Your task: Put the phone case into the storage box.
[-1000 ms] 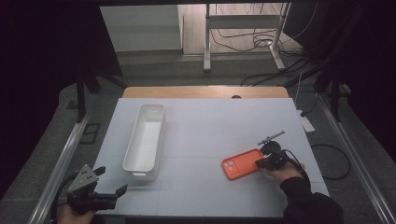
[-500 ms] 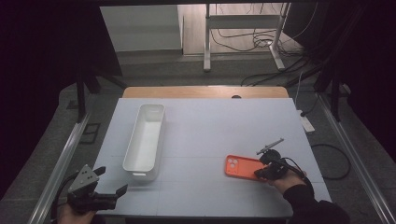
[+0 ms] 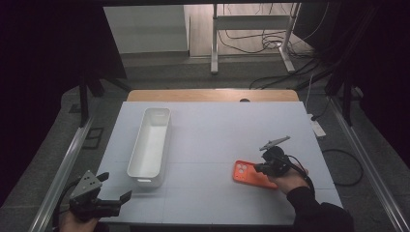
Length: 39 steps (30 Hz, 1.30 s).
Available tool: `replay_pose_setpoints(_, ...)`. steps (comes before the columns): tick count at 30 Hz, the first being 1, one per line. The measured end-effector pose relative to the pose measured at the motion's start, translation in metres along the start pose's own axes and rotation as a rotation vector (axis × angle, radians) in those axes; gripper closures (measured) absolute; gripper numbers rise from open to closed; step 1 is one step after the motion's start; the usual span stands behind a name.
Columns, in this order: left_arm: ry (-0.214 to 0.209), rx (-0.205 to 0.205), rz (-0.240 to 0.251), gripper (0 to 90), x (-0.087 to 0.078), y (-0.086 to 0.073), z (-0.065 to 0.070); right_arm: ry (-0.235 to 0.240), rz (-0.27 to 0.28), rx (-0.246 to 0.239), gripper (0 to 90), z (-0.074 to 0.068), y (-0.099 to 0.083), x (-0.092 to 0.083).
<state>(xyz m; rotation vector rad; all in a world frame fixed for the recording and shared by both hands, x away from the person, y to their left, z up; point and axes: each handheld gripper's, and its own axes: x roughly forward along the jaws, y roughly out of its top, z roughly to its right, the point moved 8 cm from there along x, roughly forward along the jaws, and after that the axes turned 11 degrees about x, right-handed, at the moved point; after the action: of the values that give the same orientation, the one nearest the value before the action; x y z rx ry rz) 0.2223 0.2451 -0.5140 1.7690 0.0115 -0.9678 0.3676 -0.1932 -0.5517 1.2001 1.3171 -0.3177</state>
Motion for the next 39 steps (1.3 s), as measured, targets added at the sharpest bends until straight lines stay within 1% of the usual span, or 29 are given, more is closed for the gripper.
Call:
replay_pose_setpoints(11,-0.001,-0.001,-0.004,1.6,0.0,0.0,0.0,0.025,-0.022,-0.058,89.3,-0.01,0.015,0.026)
replay_pose_setpoints(13,-0.001,-0.002,-0.004,1.6,0.0,0.0,0.0,0.027,-0.024,-0.063,89.3,-0.011,0.016,0.027)
replay_pose_setpoints(14,-0.001,-0.003,-0.004,1.6,0.0,0.0,0.0,0.028,-0.03,-0.075,89.3,-0.013,0.018,0.031)
replay_pose_setpoints(16,-0.001,-0.004,-0.004,1.6,0.0,0.0,0.0,0.014,-0.039,-0.087,89.3,-0.014,0.02,0.035)
replay_pose_setpoints(18,-0.001,-0.003,-0.004,1.6,0.0,0.0,0.0,-0.008,-0.042,-0.09,89.3,-0.012,0.022,0.038)
replay_pose_setpoints(19,-0.001,-0.003,-0.004,1.6,0.0,0.0,0.0,-0.008,-0.043,-0.09,89.3,-0.011,0.022,0.038)
replay_pose_setpoints(20,-0.001,-0.002,-0.004,1.6,0.0,0.0,0.0,-0.007,-0.041,-0.083,89.3,-0.009,0.023,0.039)
replay_pose_setpoints(24,-0.002,-0.002,-0.004,1.6,0.0,0.0,0.0,-0.031,-0.028,-0.061,89.3,0.0,0.025,0.038)
replay_pose_setpoints(30,-0.001,-0.001,-0.005,1.6,0.0,0.0,0.0,-0.067,-0.008,-0.007,89.4,0.015,0.028,0.035)
replay_pose_setpoints(32,-0.001,-0.001,-0.005,1.6,0.0,0.0,0.0,-0.071,-0.002,0.011,89.4,0.02,0.029,0.034)
replay_pose_setpoints(36,-0.001,0.001,-0.005,1.6,0.0,0.0,0.0,-0.103,0.009,0.047,89.3,0.031,0.029,0.031)
replay_pose_setpoints(39,-0.001,0.0,-0.006,1.6,0.0,0.0,0.0,-0.115,0.013,0.067,89.4,0.037,0.029,0.029)
